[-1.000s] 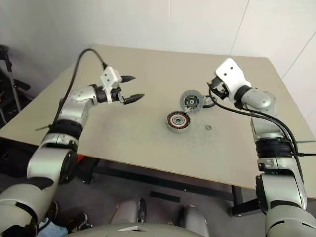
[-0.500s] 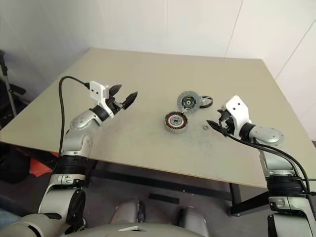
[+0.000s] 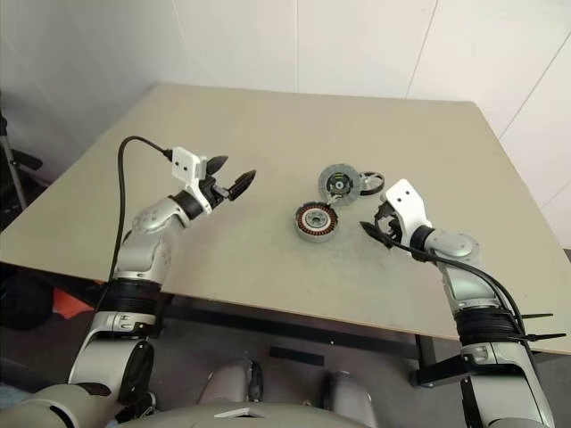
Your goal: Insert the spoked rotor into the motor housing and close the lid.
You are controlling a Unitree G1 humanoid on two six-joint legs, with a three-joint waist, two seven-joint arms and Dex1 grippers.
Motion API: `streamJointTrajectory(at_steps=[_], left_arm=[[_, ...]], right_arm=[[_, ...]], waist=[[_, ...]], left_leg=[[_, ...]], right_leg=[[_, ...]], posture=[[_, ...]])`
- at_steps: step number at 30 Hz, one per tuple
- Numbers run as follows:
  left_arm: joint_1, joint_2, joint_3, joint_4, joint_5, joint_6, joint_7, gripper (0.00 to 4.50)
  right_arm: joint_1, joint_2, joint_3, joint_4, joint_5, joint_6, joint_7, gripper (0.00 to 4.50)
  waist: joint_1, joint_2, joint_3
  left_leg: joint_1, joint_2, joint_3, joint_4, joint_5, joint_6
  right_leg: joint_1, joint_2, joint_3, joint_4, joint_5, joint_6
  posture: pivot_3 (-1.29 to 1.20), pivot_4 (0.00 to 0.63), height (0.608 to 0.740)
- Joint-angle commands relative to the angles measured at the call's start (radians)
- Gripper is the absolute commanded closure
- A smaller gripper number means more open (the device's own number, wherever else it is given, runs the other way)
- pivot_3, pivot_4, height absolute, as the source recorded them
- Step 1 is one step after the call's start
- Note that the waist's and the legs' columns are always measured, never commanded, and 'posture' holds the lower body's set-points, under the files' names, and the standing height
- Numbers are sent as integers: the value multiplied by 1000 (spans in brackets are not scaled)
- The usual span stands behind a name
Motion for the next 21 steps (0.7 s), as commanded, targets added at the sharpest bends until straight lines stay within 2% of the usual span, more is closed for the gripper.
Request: streamJointTrajectory(at_steps=[1, 8, 15, 21], left_arm=[[-13, 18, 12, -32, -15, -6, 9, 22], [-19, 30, 7, -21, -13, -13, 13, 22], [-23, 30, 1, -16, -16, -11, 3, 22], [-2, 33, -15, -43, -59, 63, -60, 22]], right_arm=[[-1, -34, -8, -12, 4, 5, 29, 1294], [21, -64, -4, -21, 5, 25, 71, 1294], [22, -42, 4, 20, -5, 16, 55, 1294], [7, -13, 20, 43, -9, 10, 51, 1294]], waist=[[1, 0, 0], [1, 0, 0], [1, 0, 0], [-2, 0, 0]], left_leg=[[0, 0, 0, 0, 0, -1], [4, 0, 0, 0, -1, -2], [4, 0, 0, 0, -1, -2], [5, 0, 0, 0, 0, -2]], right_leg=[[0, 0, 0, 0, 0, 0], [4, 0, 0, 0, 0, 0], [4, 0, 0, 0, 0, 0], [4, 0, 0, 0, 0, 0]], posture=[[0, 0, 740], [0, 0, 740], [0, 0, 740], [0, 0, 740]])
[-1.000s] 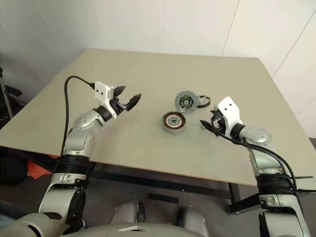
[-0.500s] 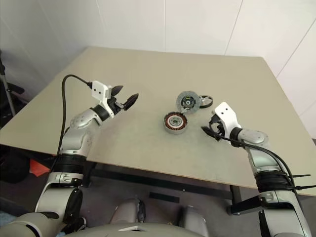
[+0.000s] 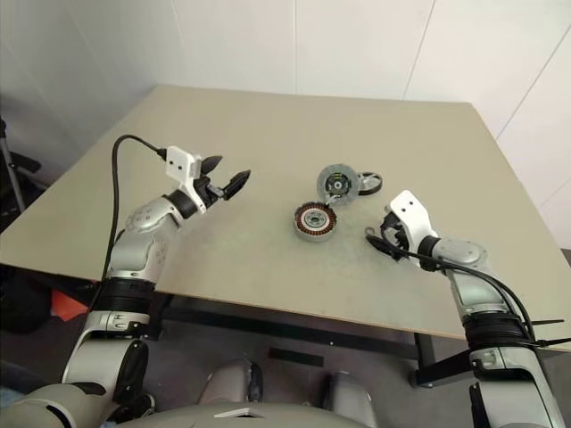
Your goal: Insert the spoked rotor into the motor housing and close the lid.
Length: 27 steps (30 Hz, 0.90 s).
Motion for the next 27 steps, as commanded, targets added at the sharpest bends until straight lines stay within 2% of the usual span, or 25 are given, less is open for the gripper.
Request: streamJointTrajectory(at_steps=[1, 6, 11, 15, 20, 27], left_arm=[[7, 20, -24, -55, -37, 48, -56, 22], [46, 67, -73, -90, -44, 106, -140, 22], [53, 95, -71, -78, -39, 108, -145, 22], [52, 102, -70, -76, -35, 98, -134, 0], [54, 107, -69, -78, -37, 97, -133, 0], [55, 112, -71, -85, -35, 95, -135, 0]], right_arm=[[-22, 20, 17, 12, -7, -15, -3, 1294], [-45, 31, 21, 47, -13, -34, -2, 1294], [-65, 38, 25, 80, -17, -53, -1, 1294], [-72, 45, 30, 97, -16, -62, 6, 2157], [-79, 46, 38, 107, -21, -71, 13, 3816], [-92, 48, 47, 111, -25, -69, 14, 3843]], waist=[[-1, 0, 0], [-9, 0, 0], [-21, 0, 0], [-24, 0, 0], [-23, 0, 0], [-24, 0, 0]], left_leg=[[1, 0, 0, 0, 0, 0], [3, 0, 0, 0, 1, -1], [4, 0, 0, 0, 1, -2], [6, 0, 0, 0, 1, -2], [6, 0, 0, 0, 1, -2], [7, 0, 0, 0, 1, -2]], right_leg=[[0, 0, 0, 0, 0, 0], [2, 0, 0, 0, 0, 0], [3, 0, 0, 0, 0, 0], [5, 0, 0, 0, 0, 0], [5, 0, 0, 0, 0, 0], [6, 0, 0, 0, 0, 0]], posture=[[0, 0, 740], [0, 0, 740], [0, 0, 740], [0, 0, 740], [0, 0, 740], [0, 0, 740]])
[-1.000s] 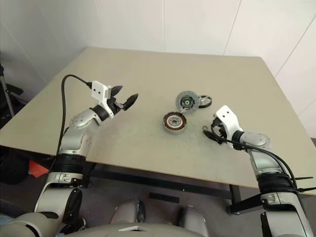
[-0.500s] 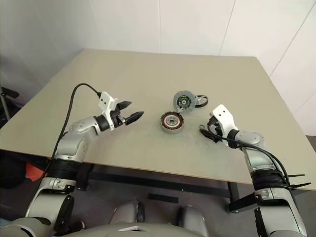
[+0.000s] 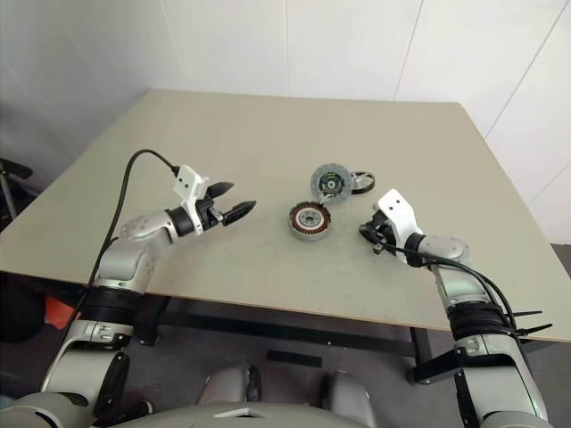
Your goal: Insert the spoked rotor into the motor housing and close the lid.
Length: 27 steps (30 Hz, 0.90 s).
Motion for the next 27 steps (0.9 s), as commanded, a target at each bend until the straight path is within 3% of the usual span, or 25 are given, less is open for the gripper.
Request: streamJointTrajectory(at_steps=[1, 5, 9, 17, 22, 27], left_arm=[[-12, 12, 10, -38, -2, -22, 3, 0], [-9, 10, 7, -37, 0, -25, 6, 0], [-7, 11, 7, -35, -1, -23, 5, 0], [-20, 5, 5, -10, 8, -40, 17, 0], [-24, 0, 3, 1, 12, -50, 23, 0], [-17, -1, 2, -10, 16, -53, 29, 0]], right_arm=[[-22, 1, 6, 3, -9, -4, 1, 3843], [-26, -6, 6, -35, -12, -3, -1, 3843], [-58, -11, -9, -194, 42, 74, 34, 3843], [-123, -42, 65, -425, 57, 225, 127, 3843], [-172, 0, 135, -411, 40, 236, 131, 3843], [-258, 78, 199, -226, -28, 149, 91, 3843]], waist=[[0, 0, 0], [0, 0, 0], [-1, 0, 0], [6, 0, 0], [4, 0, 0], [-1, 0, 0]], left_leg=[[0, 0, 0, 0, 0, 0], [0, 0, 0, 0, 0, 0], [-1, 0, 0, 0, 0, 0], [-2, 0, 0, -1, -1, 1], [-2, 0, 0, -1, -1, 1], [-2, 0, 0, -1, 0, 0]], right_leg=[[0, 0, 0, 0, 0, 0], [0, 0, 0, 0, 0, 0], [-1, 0, 0, 0, 0, 0], [-2, 0, 0, 0, 0, 0], [-2, 0, 0, 0, 0, 0], [-2, 0, 0, 0, 0, 0]], posture=[[0, 0, 740], [0, 0, 740], [0, 0, 740], [0, 0, 740], [0, 0, 740], [0, 0, 740]])
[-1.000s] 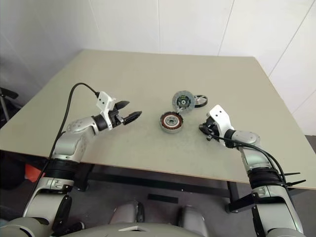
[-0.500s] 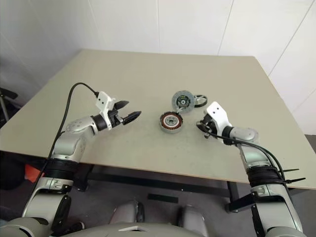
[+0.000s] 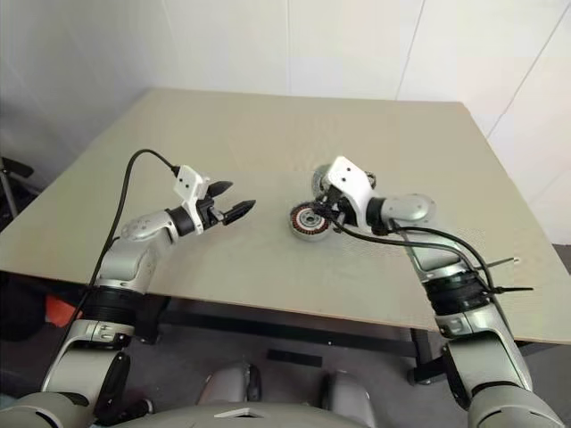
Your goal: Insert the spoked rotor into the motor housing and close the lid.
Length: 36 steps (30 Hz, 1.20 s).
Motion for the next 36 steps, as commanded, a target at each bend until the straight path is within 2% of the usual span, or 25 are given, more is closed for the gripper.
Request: streamJointTrajectory(at_steps=[1, 8, 34, 36], left_arm=[[-13, 3, 8, -31, 1, -20, 8, 0], [-1, 11, 12, -49, 1, -18, 18, 0], [11, 18, 5, -58, 11, -22, 21, 0], [10, 18, 5, -57, 13, -23, 22, 0]], right_arm=[[-69, 35, 17, 79, -27, -61, -13, 3843], [-84, 74, 48, 216, -66, -140, 8, 3843], [-53, 60, 32, 300, -82, -177, -13, 3843], [-55, 61, 32, 308, -83, -181, -13, 3123]], waist=[[0, 0, 0], [2, 0, 0], [1, 0, 0], [1, 0, 0]], left_leg=[[0, 0, 0, 0, 0, 0], [-2, 0, 0, 0, 0, 0], [-2, 0, 0, 0, 0, -1], [-1, 0, 0, 1, 0, -1]], right_leg=[[-1, 0, 0, 0, 0, 0], [-1, 0, 0, 0, 0, 0], [-2, 0, 0, 3, 0, 0], [-2, 0, 0, 3, 0, 0]], posture=[[0, 0, 740], [0, 0, 740], [0, 0, 740], [0, 0, 740]])
